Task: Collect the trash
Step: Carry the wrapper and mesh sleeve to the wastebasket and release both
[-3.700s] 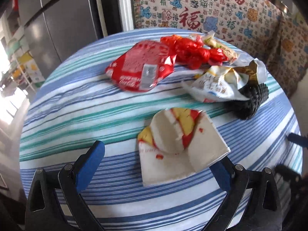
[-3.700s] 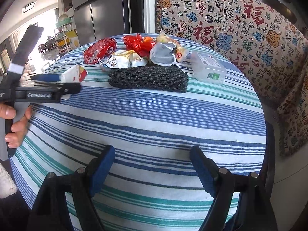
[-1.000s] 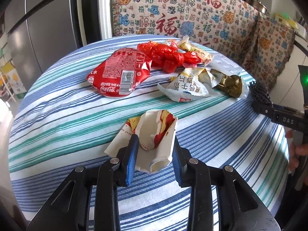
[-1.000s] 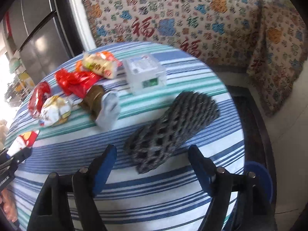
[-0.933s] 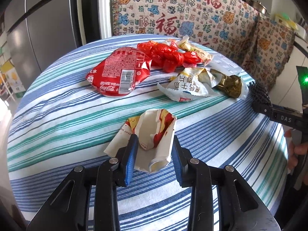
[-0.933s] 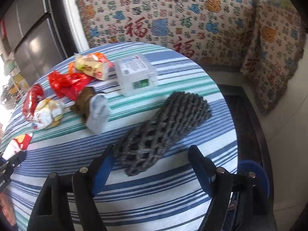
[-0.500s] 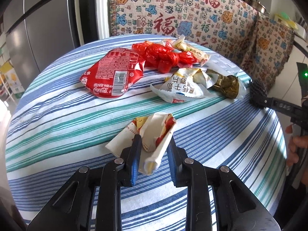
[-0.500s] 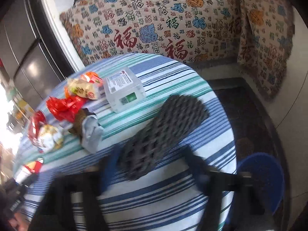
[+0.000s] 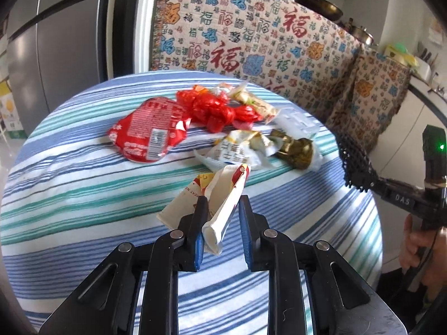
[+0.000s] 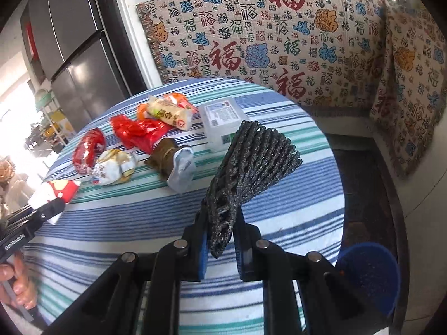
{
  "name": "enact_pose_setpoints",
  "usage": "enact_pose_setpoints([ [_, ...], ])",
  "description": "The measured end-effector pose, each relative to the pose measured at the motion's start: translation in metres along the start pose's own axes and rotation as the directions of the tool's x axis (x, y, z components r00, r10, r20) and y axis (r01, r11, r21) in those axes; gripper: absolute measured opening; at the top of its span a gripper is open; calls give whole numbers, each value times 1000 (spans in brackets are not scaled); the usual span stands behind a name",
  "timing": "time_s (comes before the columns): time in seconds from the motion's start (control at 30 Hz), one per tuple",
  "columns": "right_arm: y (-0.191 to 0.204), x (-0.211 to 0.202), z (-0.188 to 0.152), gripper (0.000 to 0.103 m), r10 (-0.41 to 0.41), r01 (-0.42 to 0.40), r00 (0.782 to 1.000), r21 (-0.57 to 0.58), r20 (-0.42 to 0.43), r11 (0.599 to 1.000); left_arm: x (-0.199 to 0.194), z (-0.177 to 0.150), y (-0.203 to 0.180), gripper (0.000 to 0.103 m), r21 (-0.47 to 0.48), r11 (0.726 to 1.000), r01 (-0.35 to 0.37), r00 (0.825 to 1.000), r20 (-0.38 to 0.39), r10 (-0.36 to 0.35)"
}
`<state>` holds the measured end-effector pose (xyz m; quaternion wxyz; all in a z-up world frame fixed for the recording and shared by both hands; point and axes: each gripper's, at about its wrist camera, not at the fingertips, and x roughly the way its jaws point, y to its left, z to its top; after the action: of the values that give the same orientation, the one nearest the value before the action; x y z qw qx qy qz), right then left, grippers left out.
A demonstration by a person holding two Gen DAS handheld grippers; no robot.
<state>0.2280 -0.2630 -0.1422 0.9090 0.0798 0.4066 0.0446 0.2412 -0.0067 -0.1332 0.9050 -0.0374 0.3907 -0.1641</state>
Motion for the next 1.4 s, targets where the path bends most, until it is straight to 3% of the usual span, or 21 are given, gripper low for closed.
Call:
enact_pose_setpoints([
  [0.17,-6,-25,-5,15,47,-46,999,-30,23,998,-6,-2,-30,21,49,997,61,998,17,-62],
  [0.3,-13,-44,-14,15,35,-33,999,-51,36,998,-11,0,-60,21,82,992,100,995,17,-102],
  [0.47,-43,-78,-25,15,-20,22,998,-30,68,999,-20,0,-109,21,143,975,172,984,12,-176],
  [0.73,-129,-122,-65,15,-155,151,987,70,49,986,-19,-2,-214,21,221,919,327,944,-28,-329],
  [1.0,-207,-128,-104,16,-201,208,977,108,-68,972,30,-29,-310,21,271,853,446,895,-140,-423],
  [1.23,-247,-108,-125,16,-166,180,977,103,-134,978,83,-52,-355,22,305,818,488,872,-223,-437],
  [1.4,-259,-88,-130,17,-153,161,969,26,-193,987,117,-59,-373,23,299,815,496,864,-261,-430],
])
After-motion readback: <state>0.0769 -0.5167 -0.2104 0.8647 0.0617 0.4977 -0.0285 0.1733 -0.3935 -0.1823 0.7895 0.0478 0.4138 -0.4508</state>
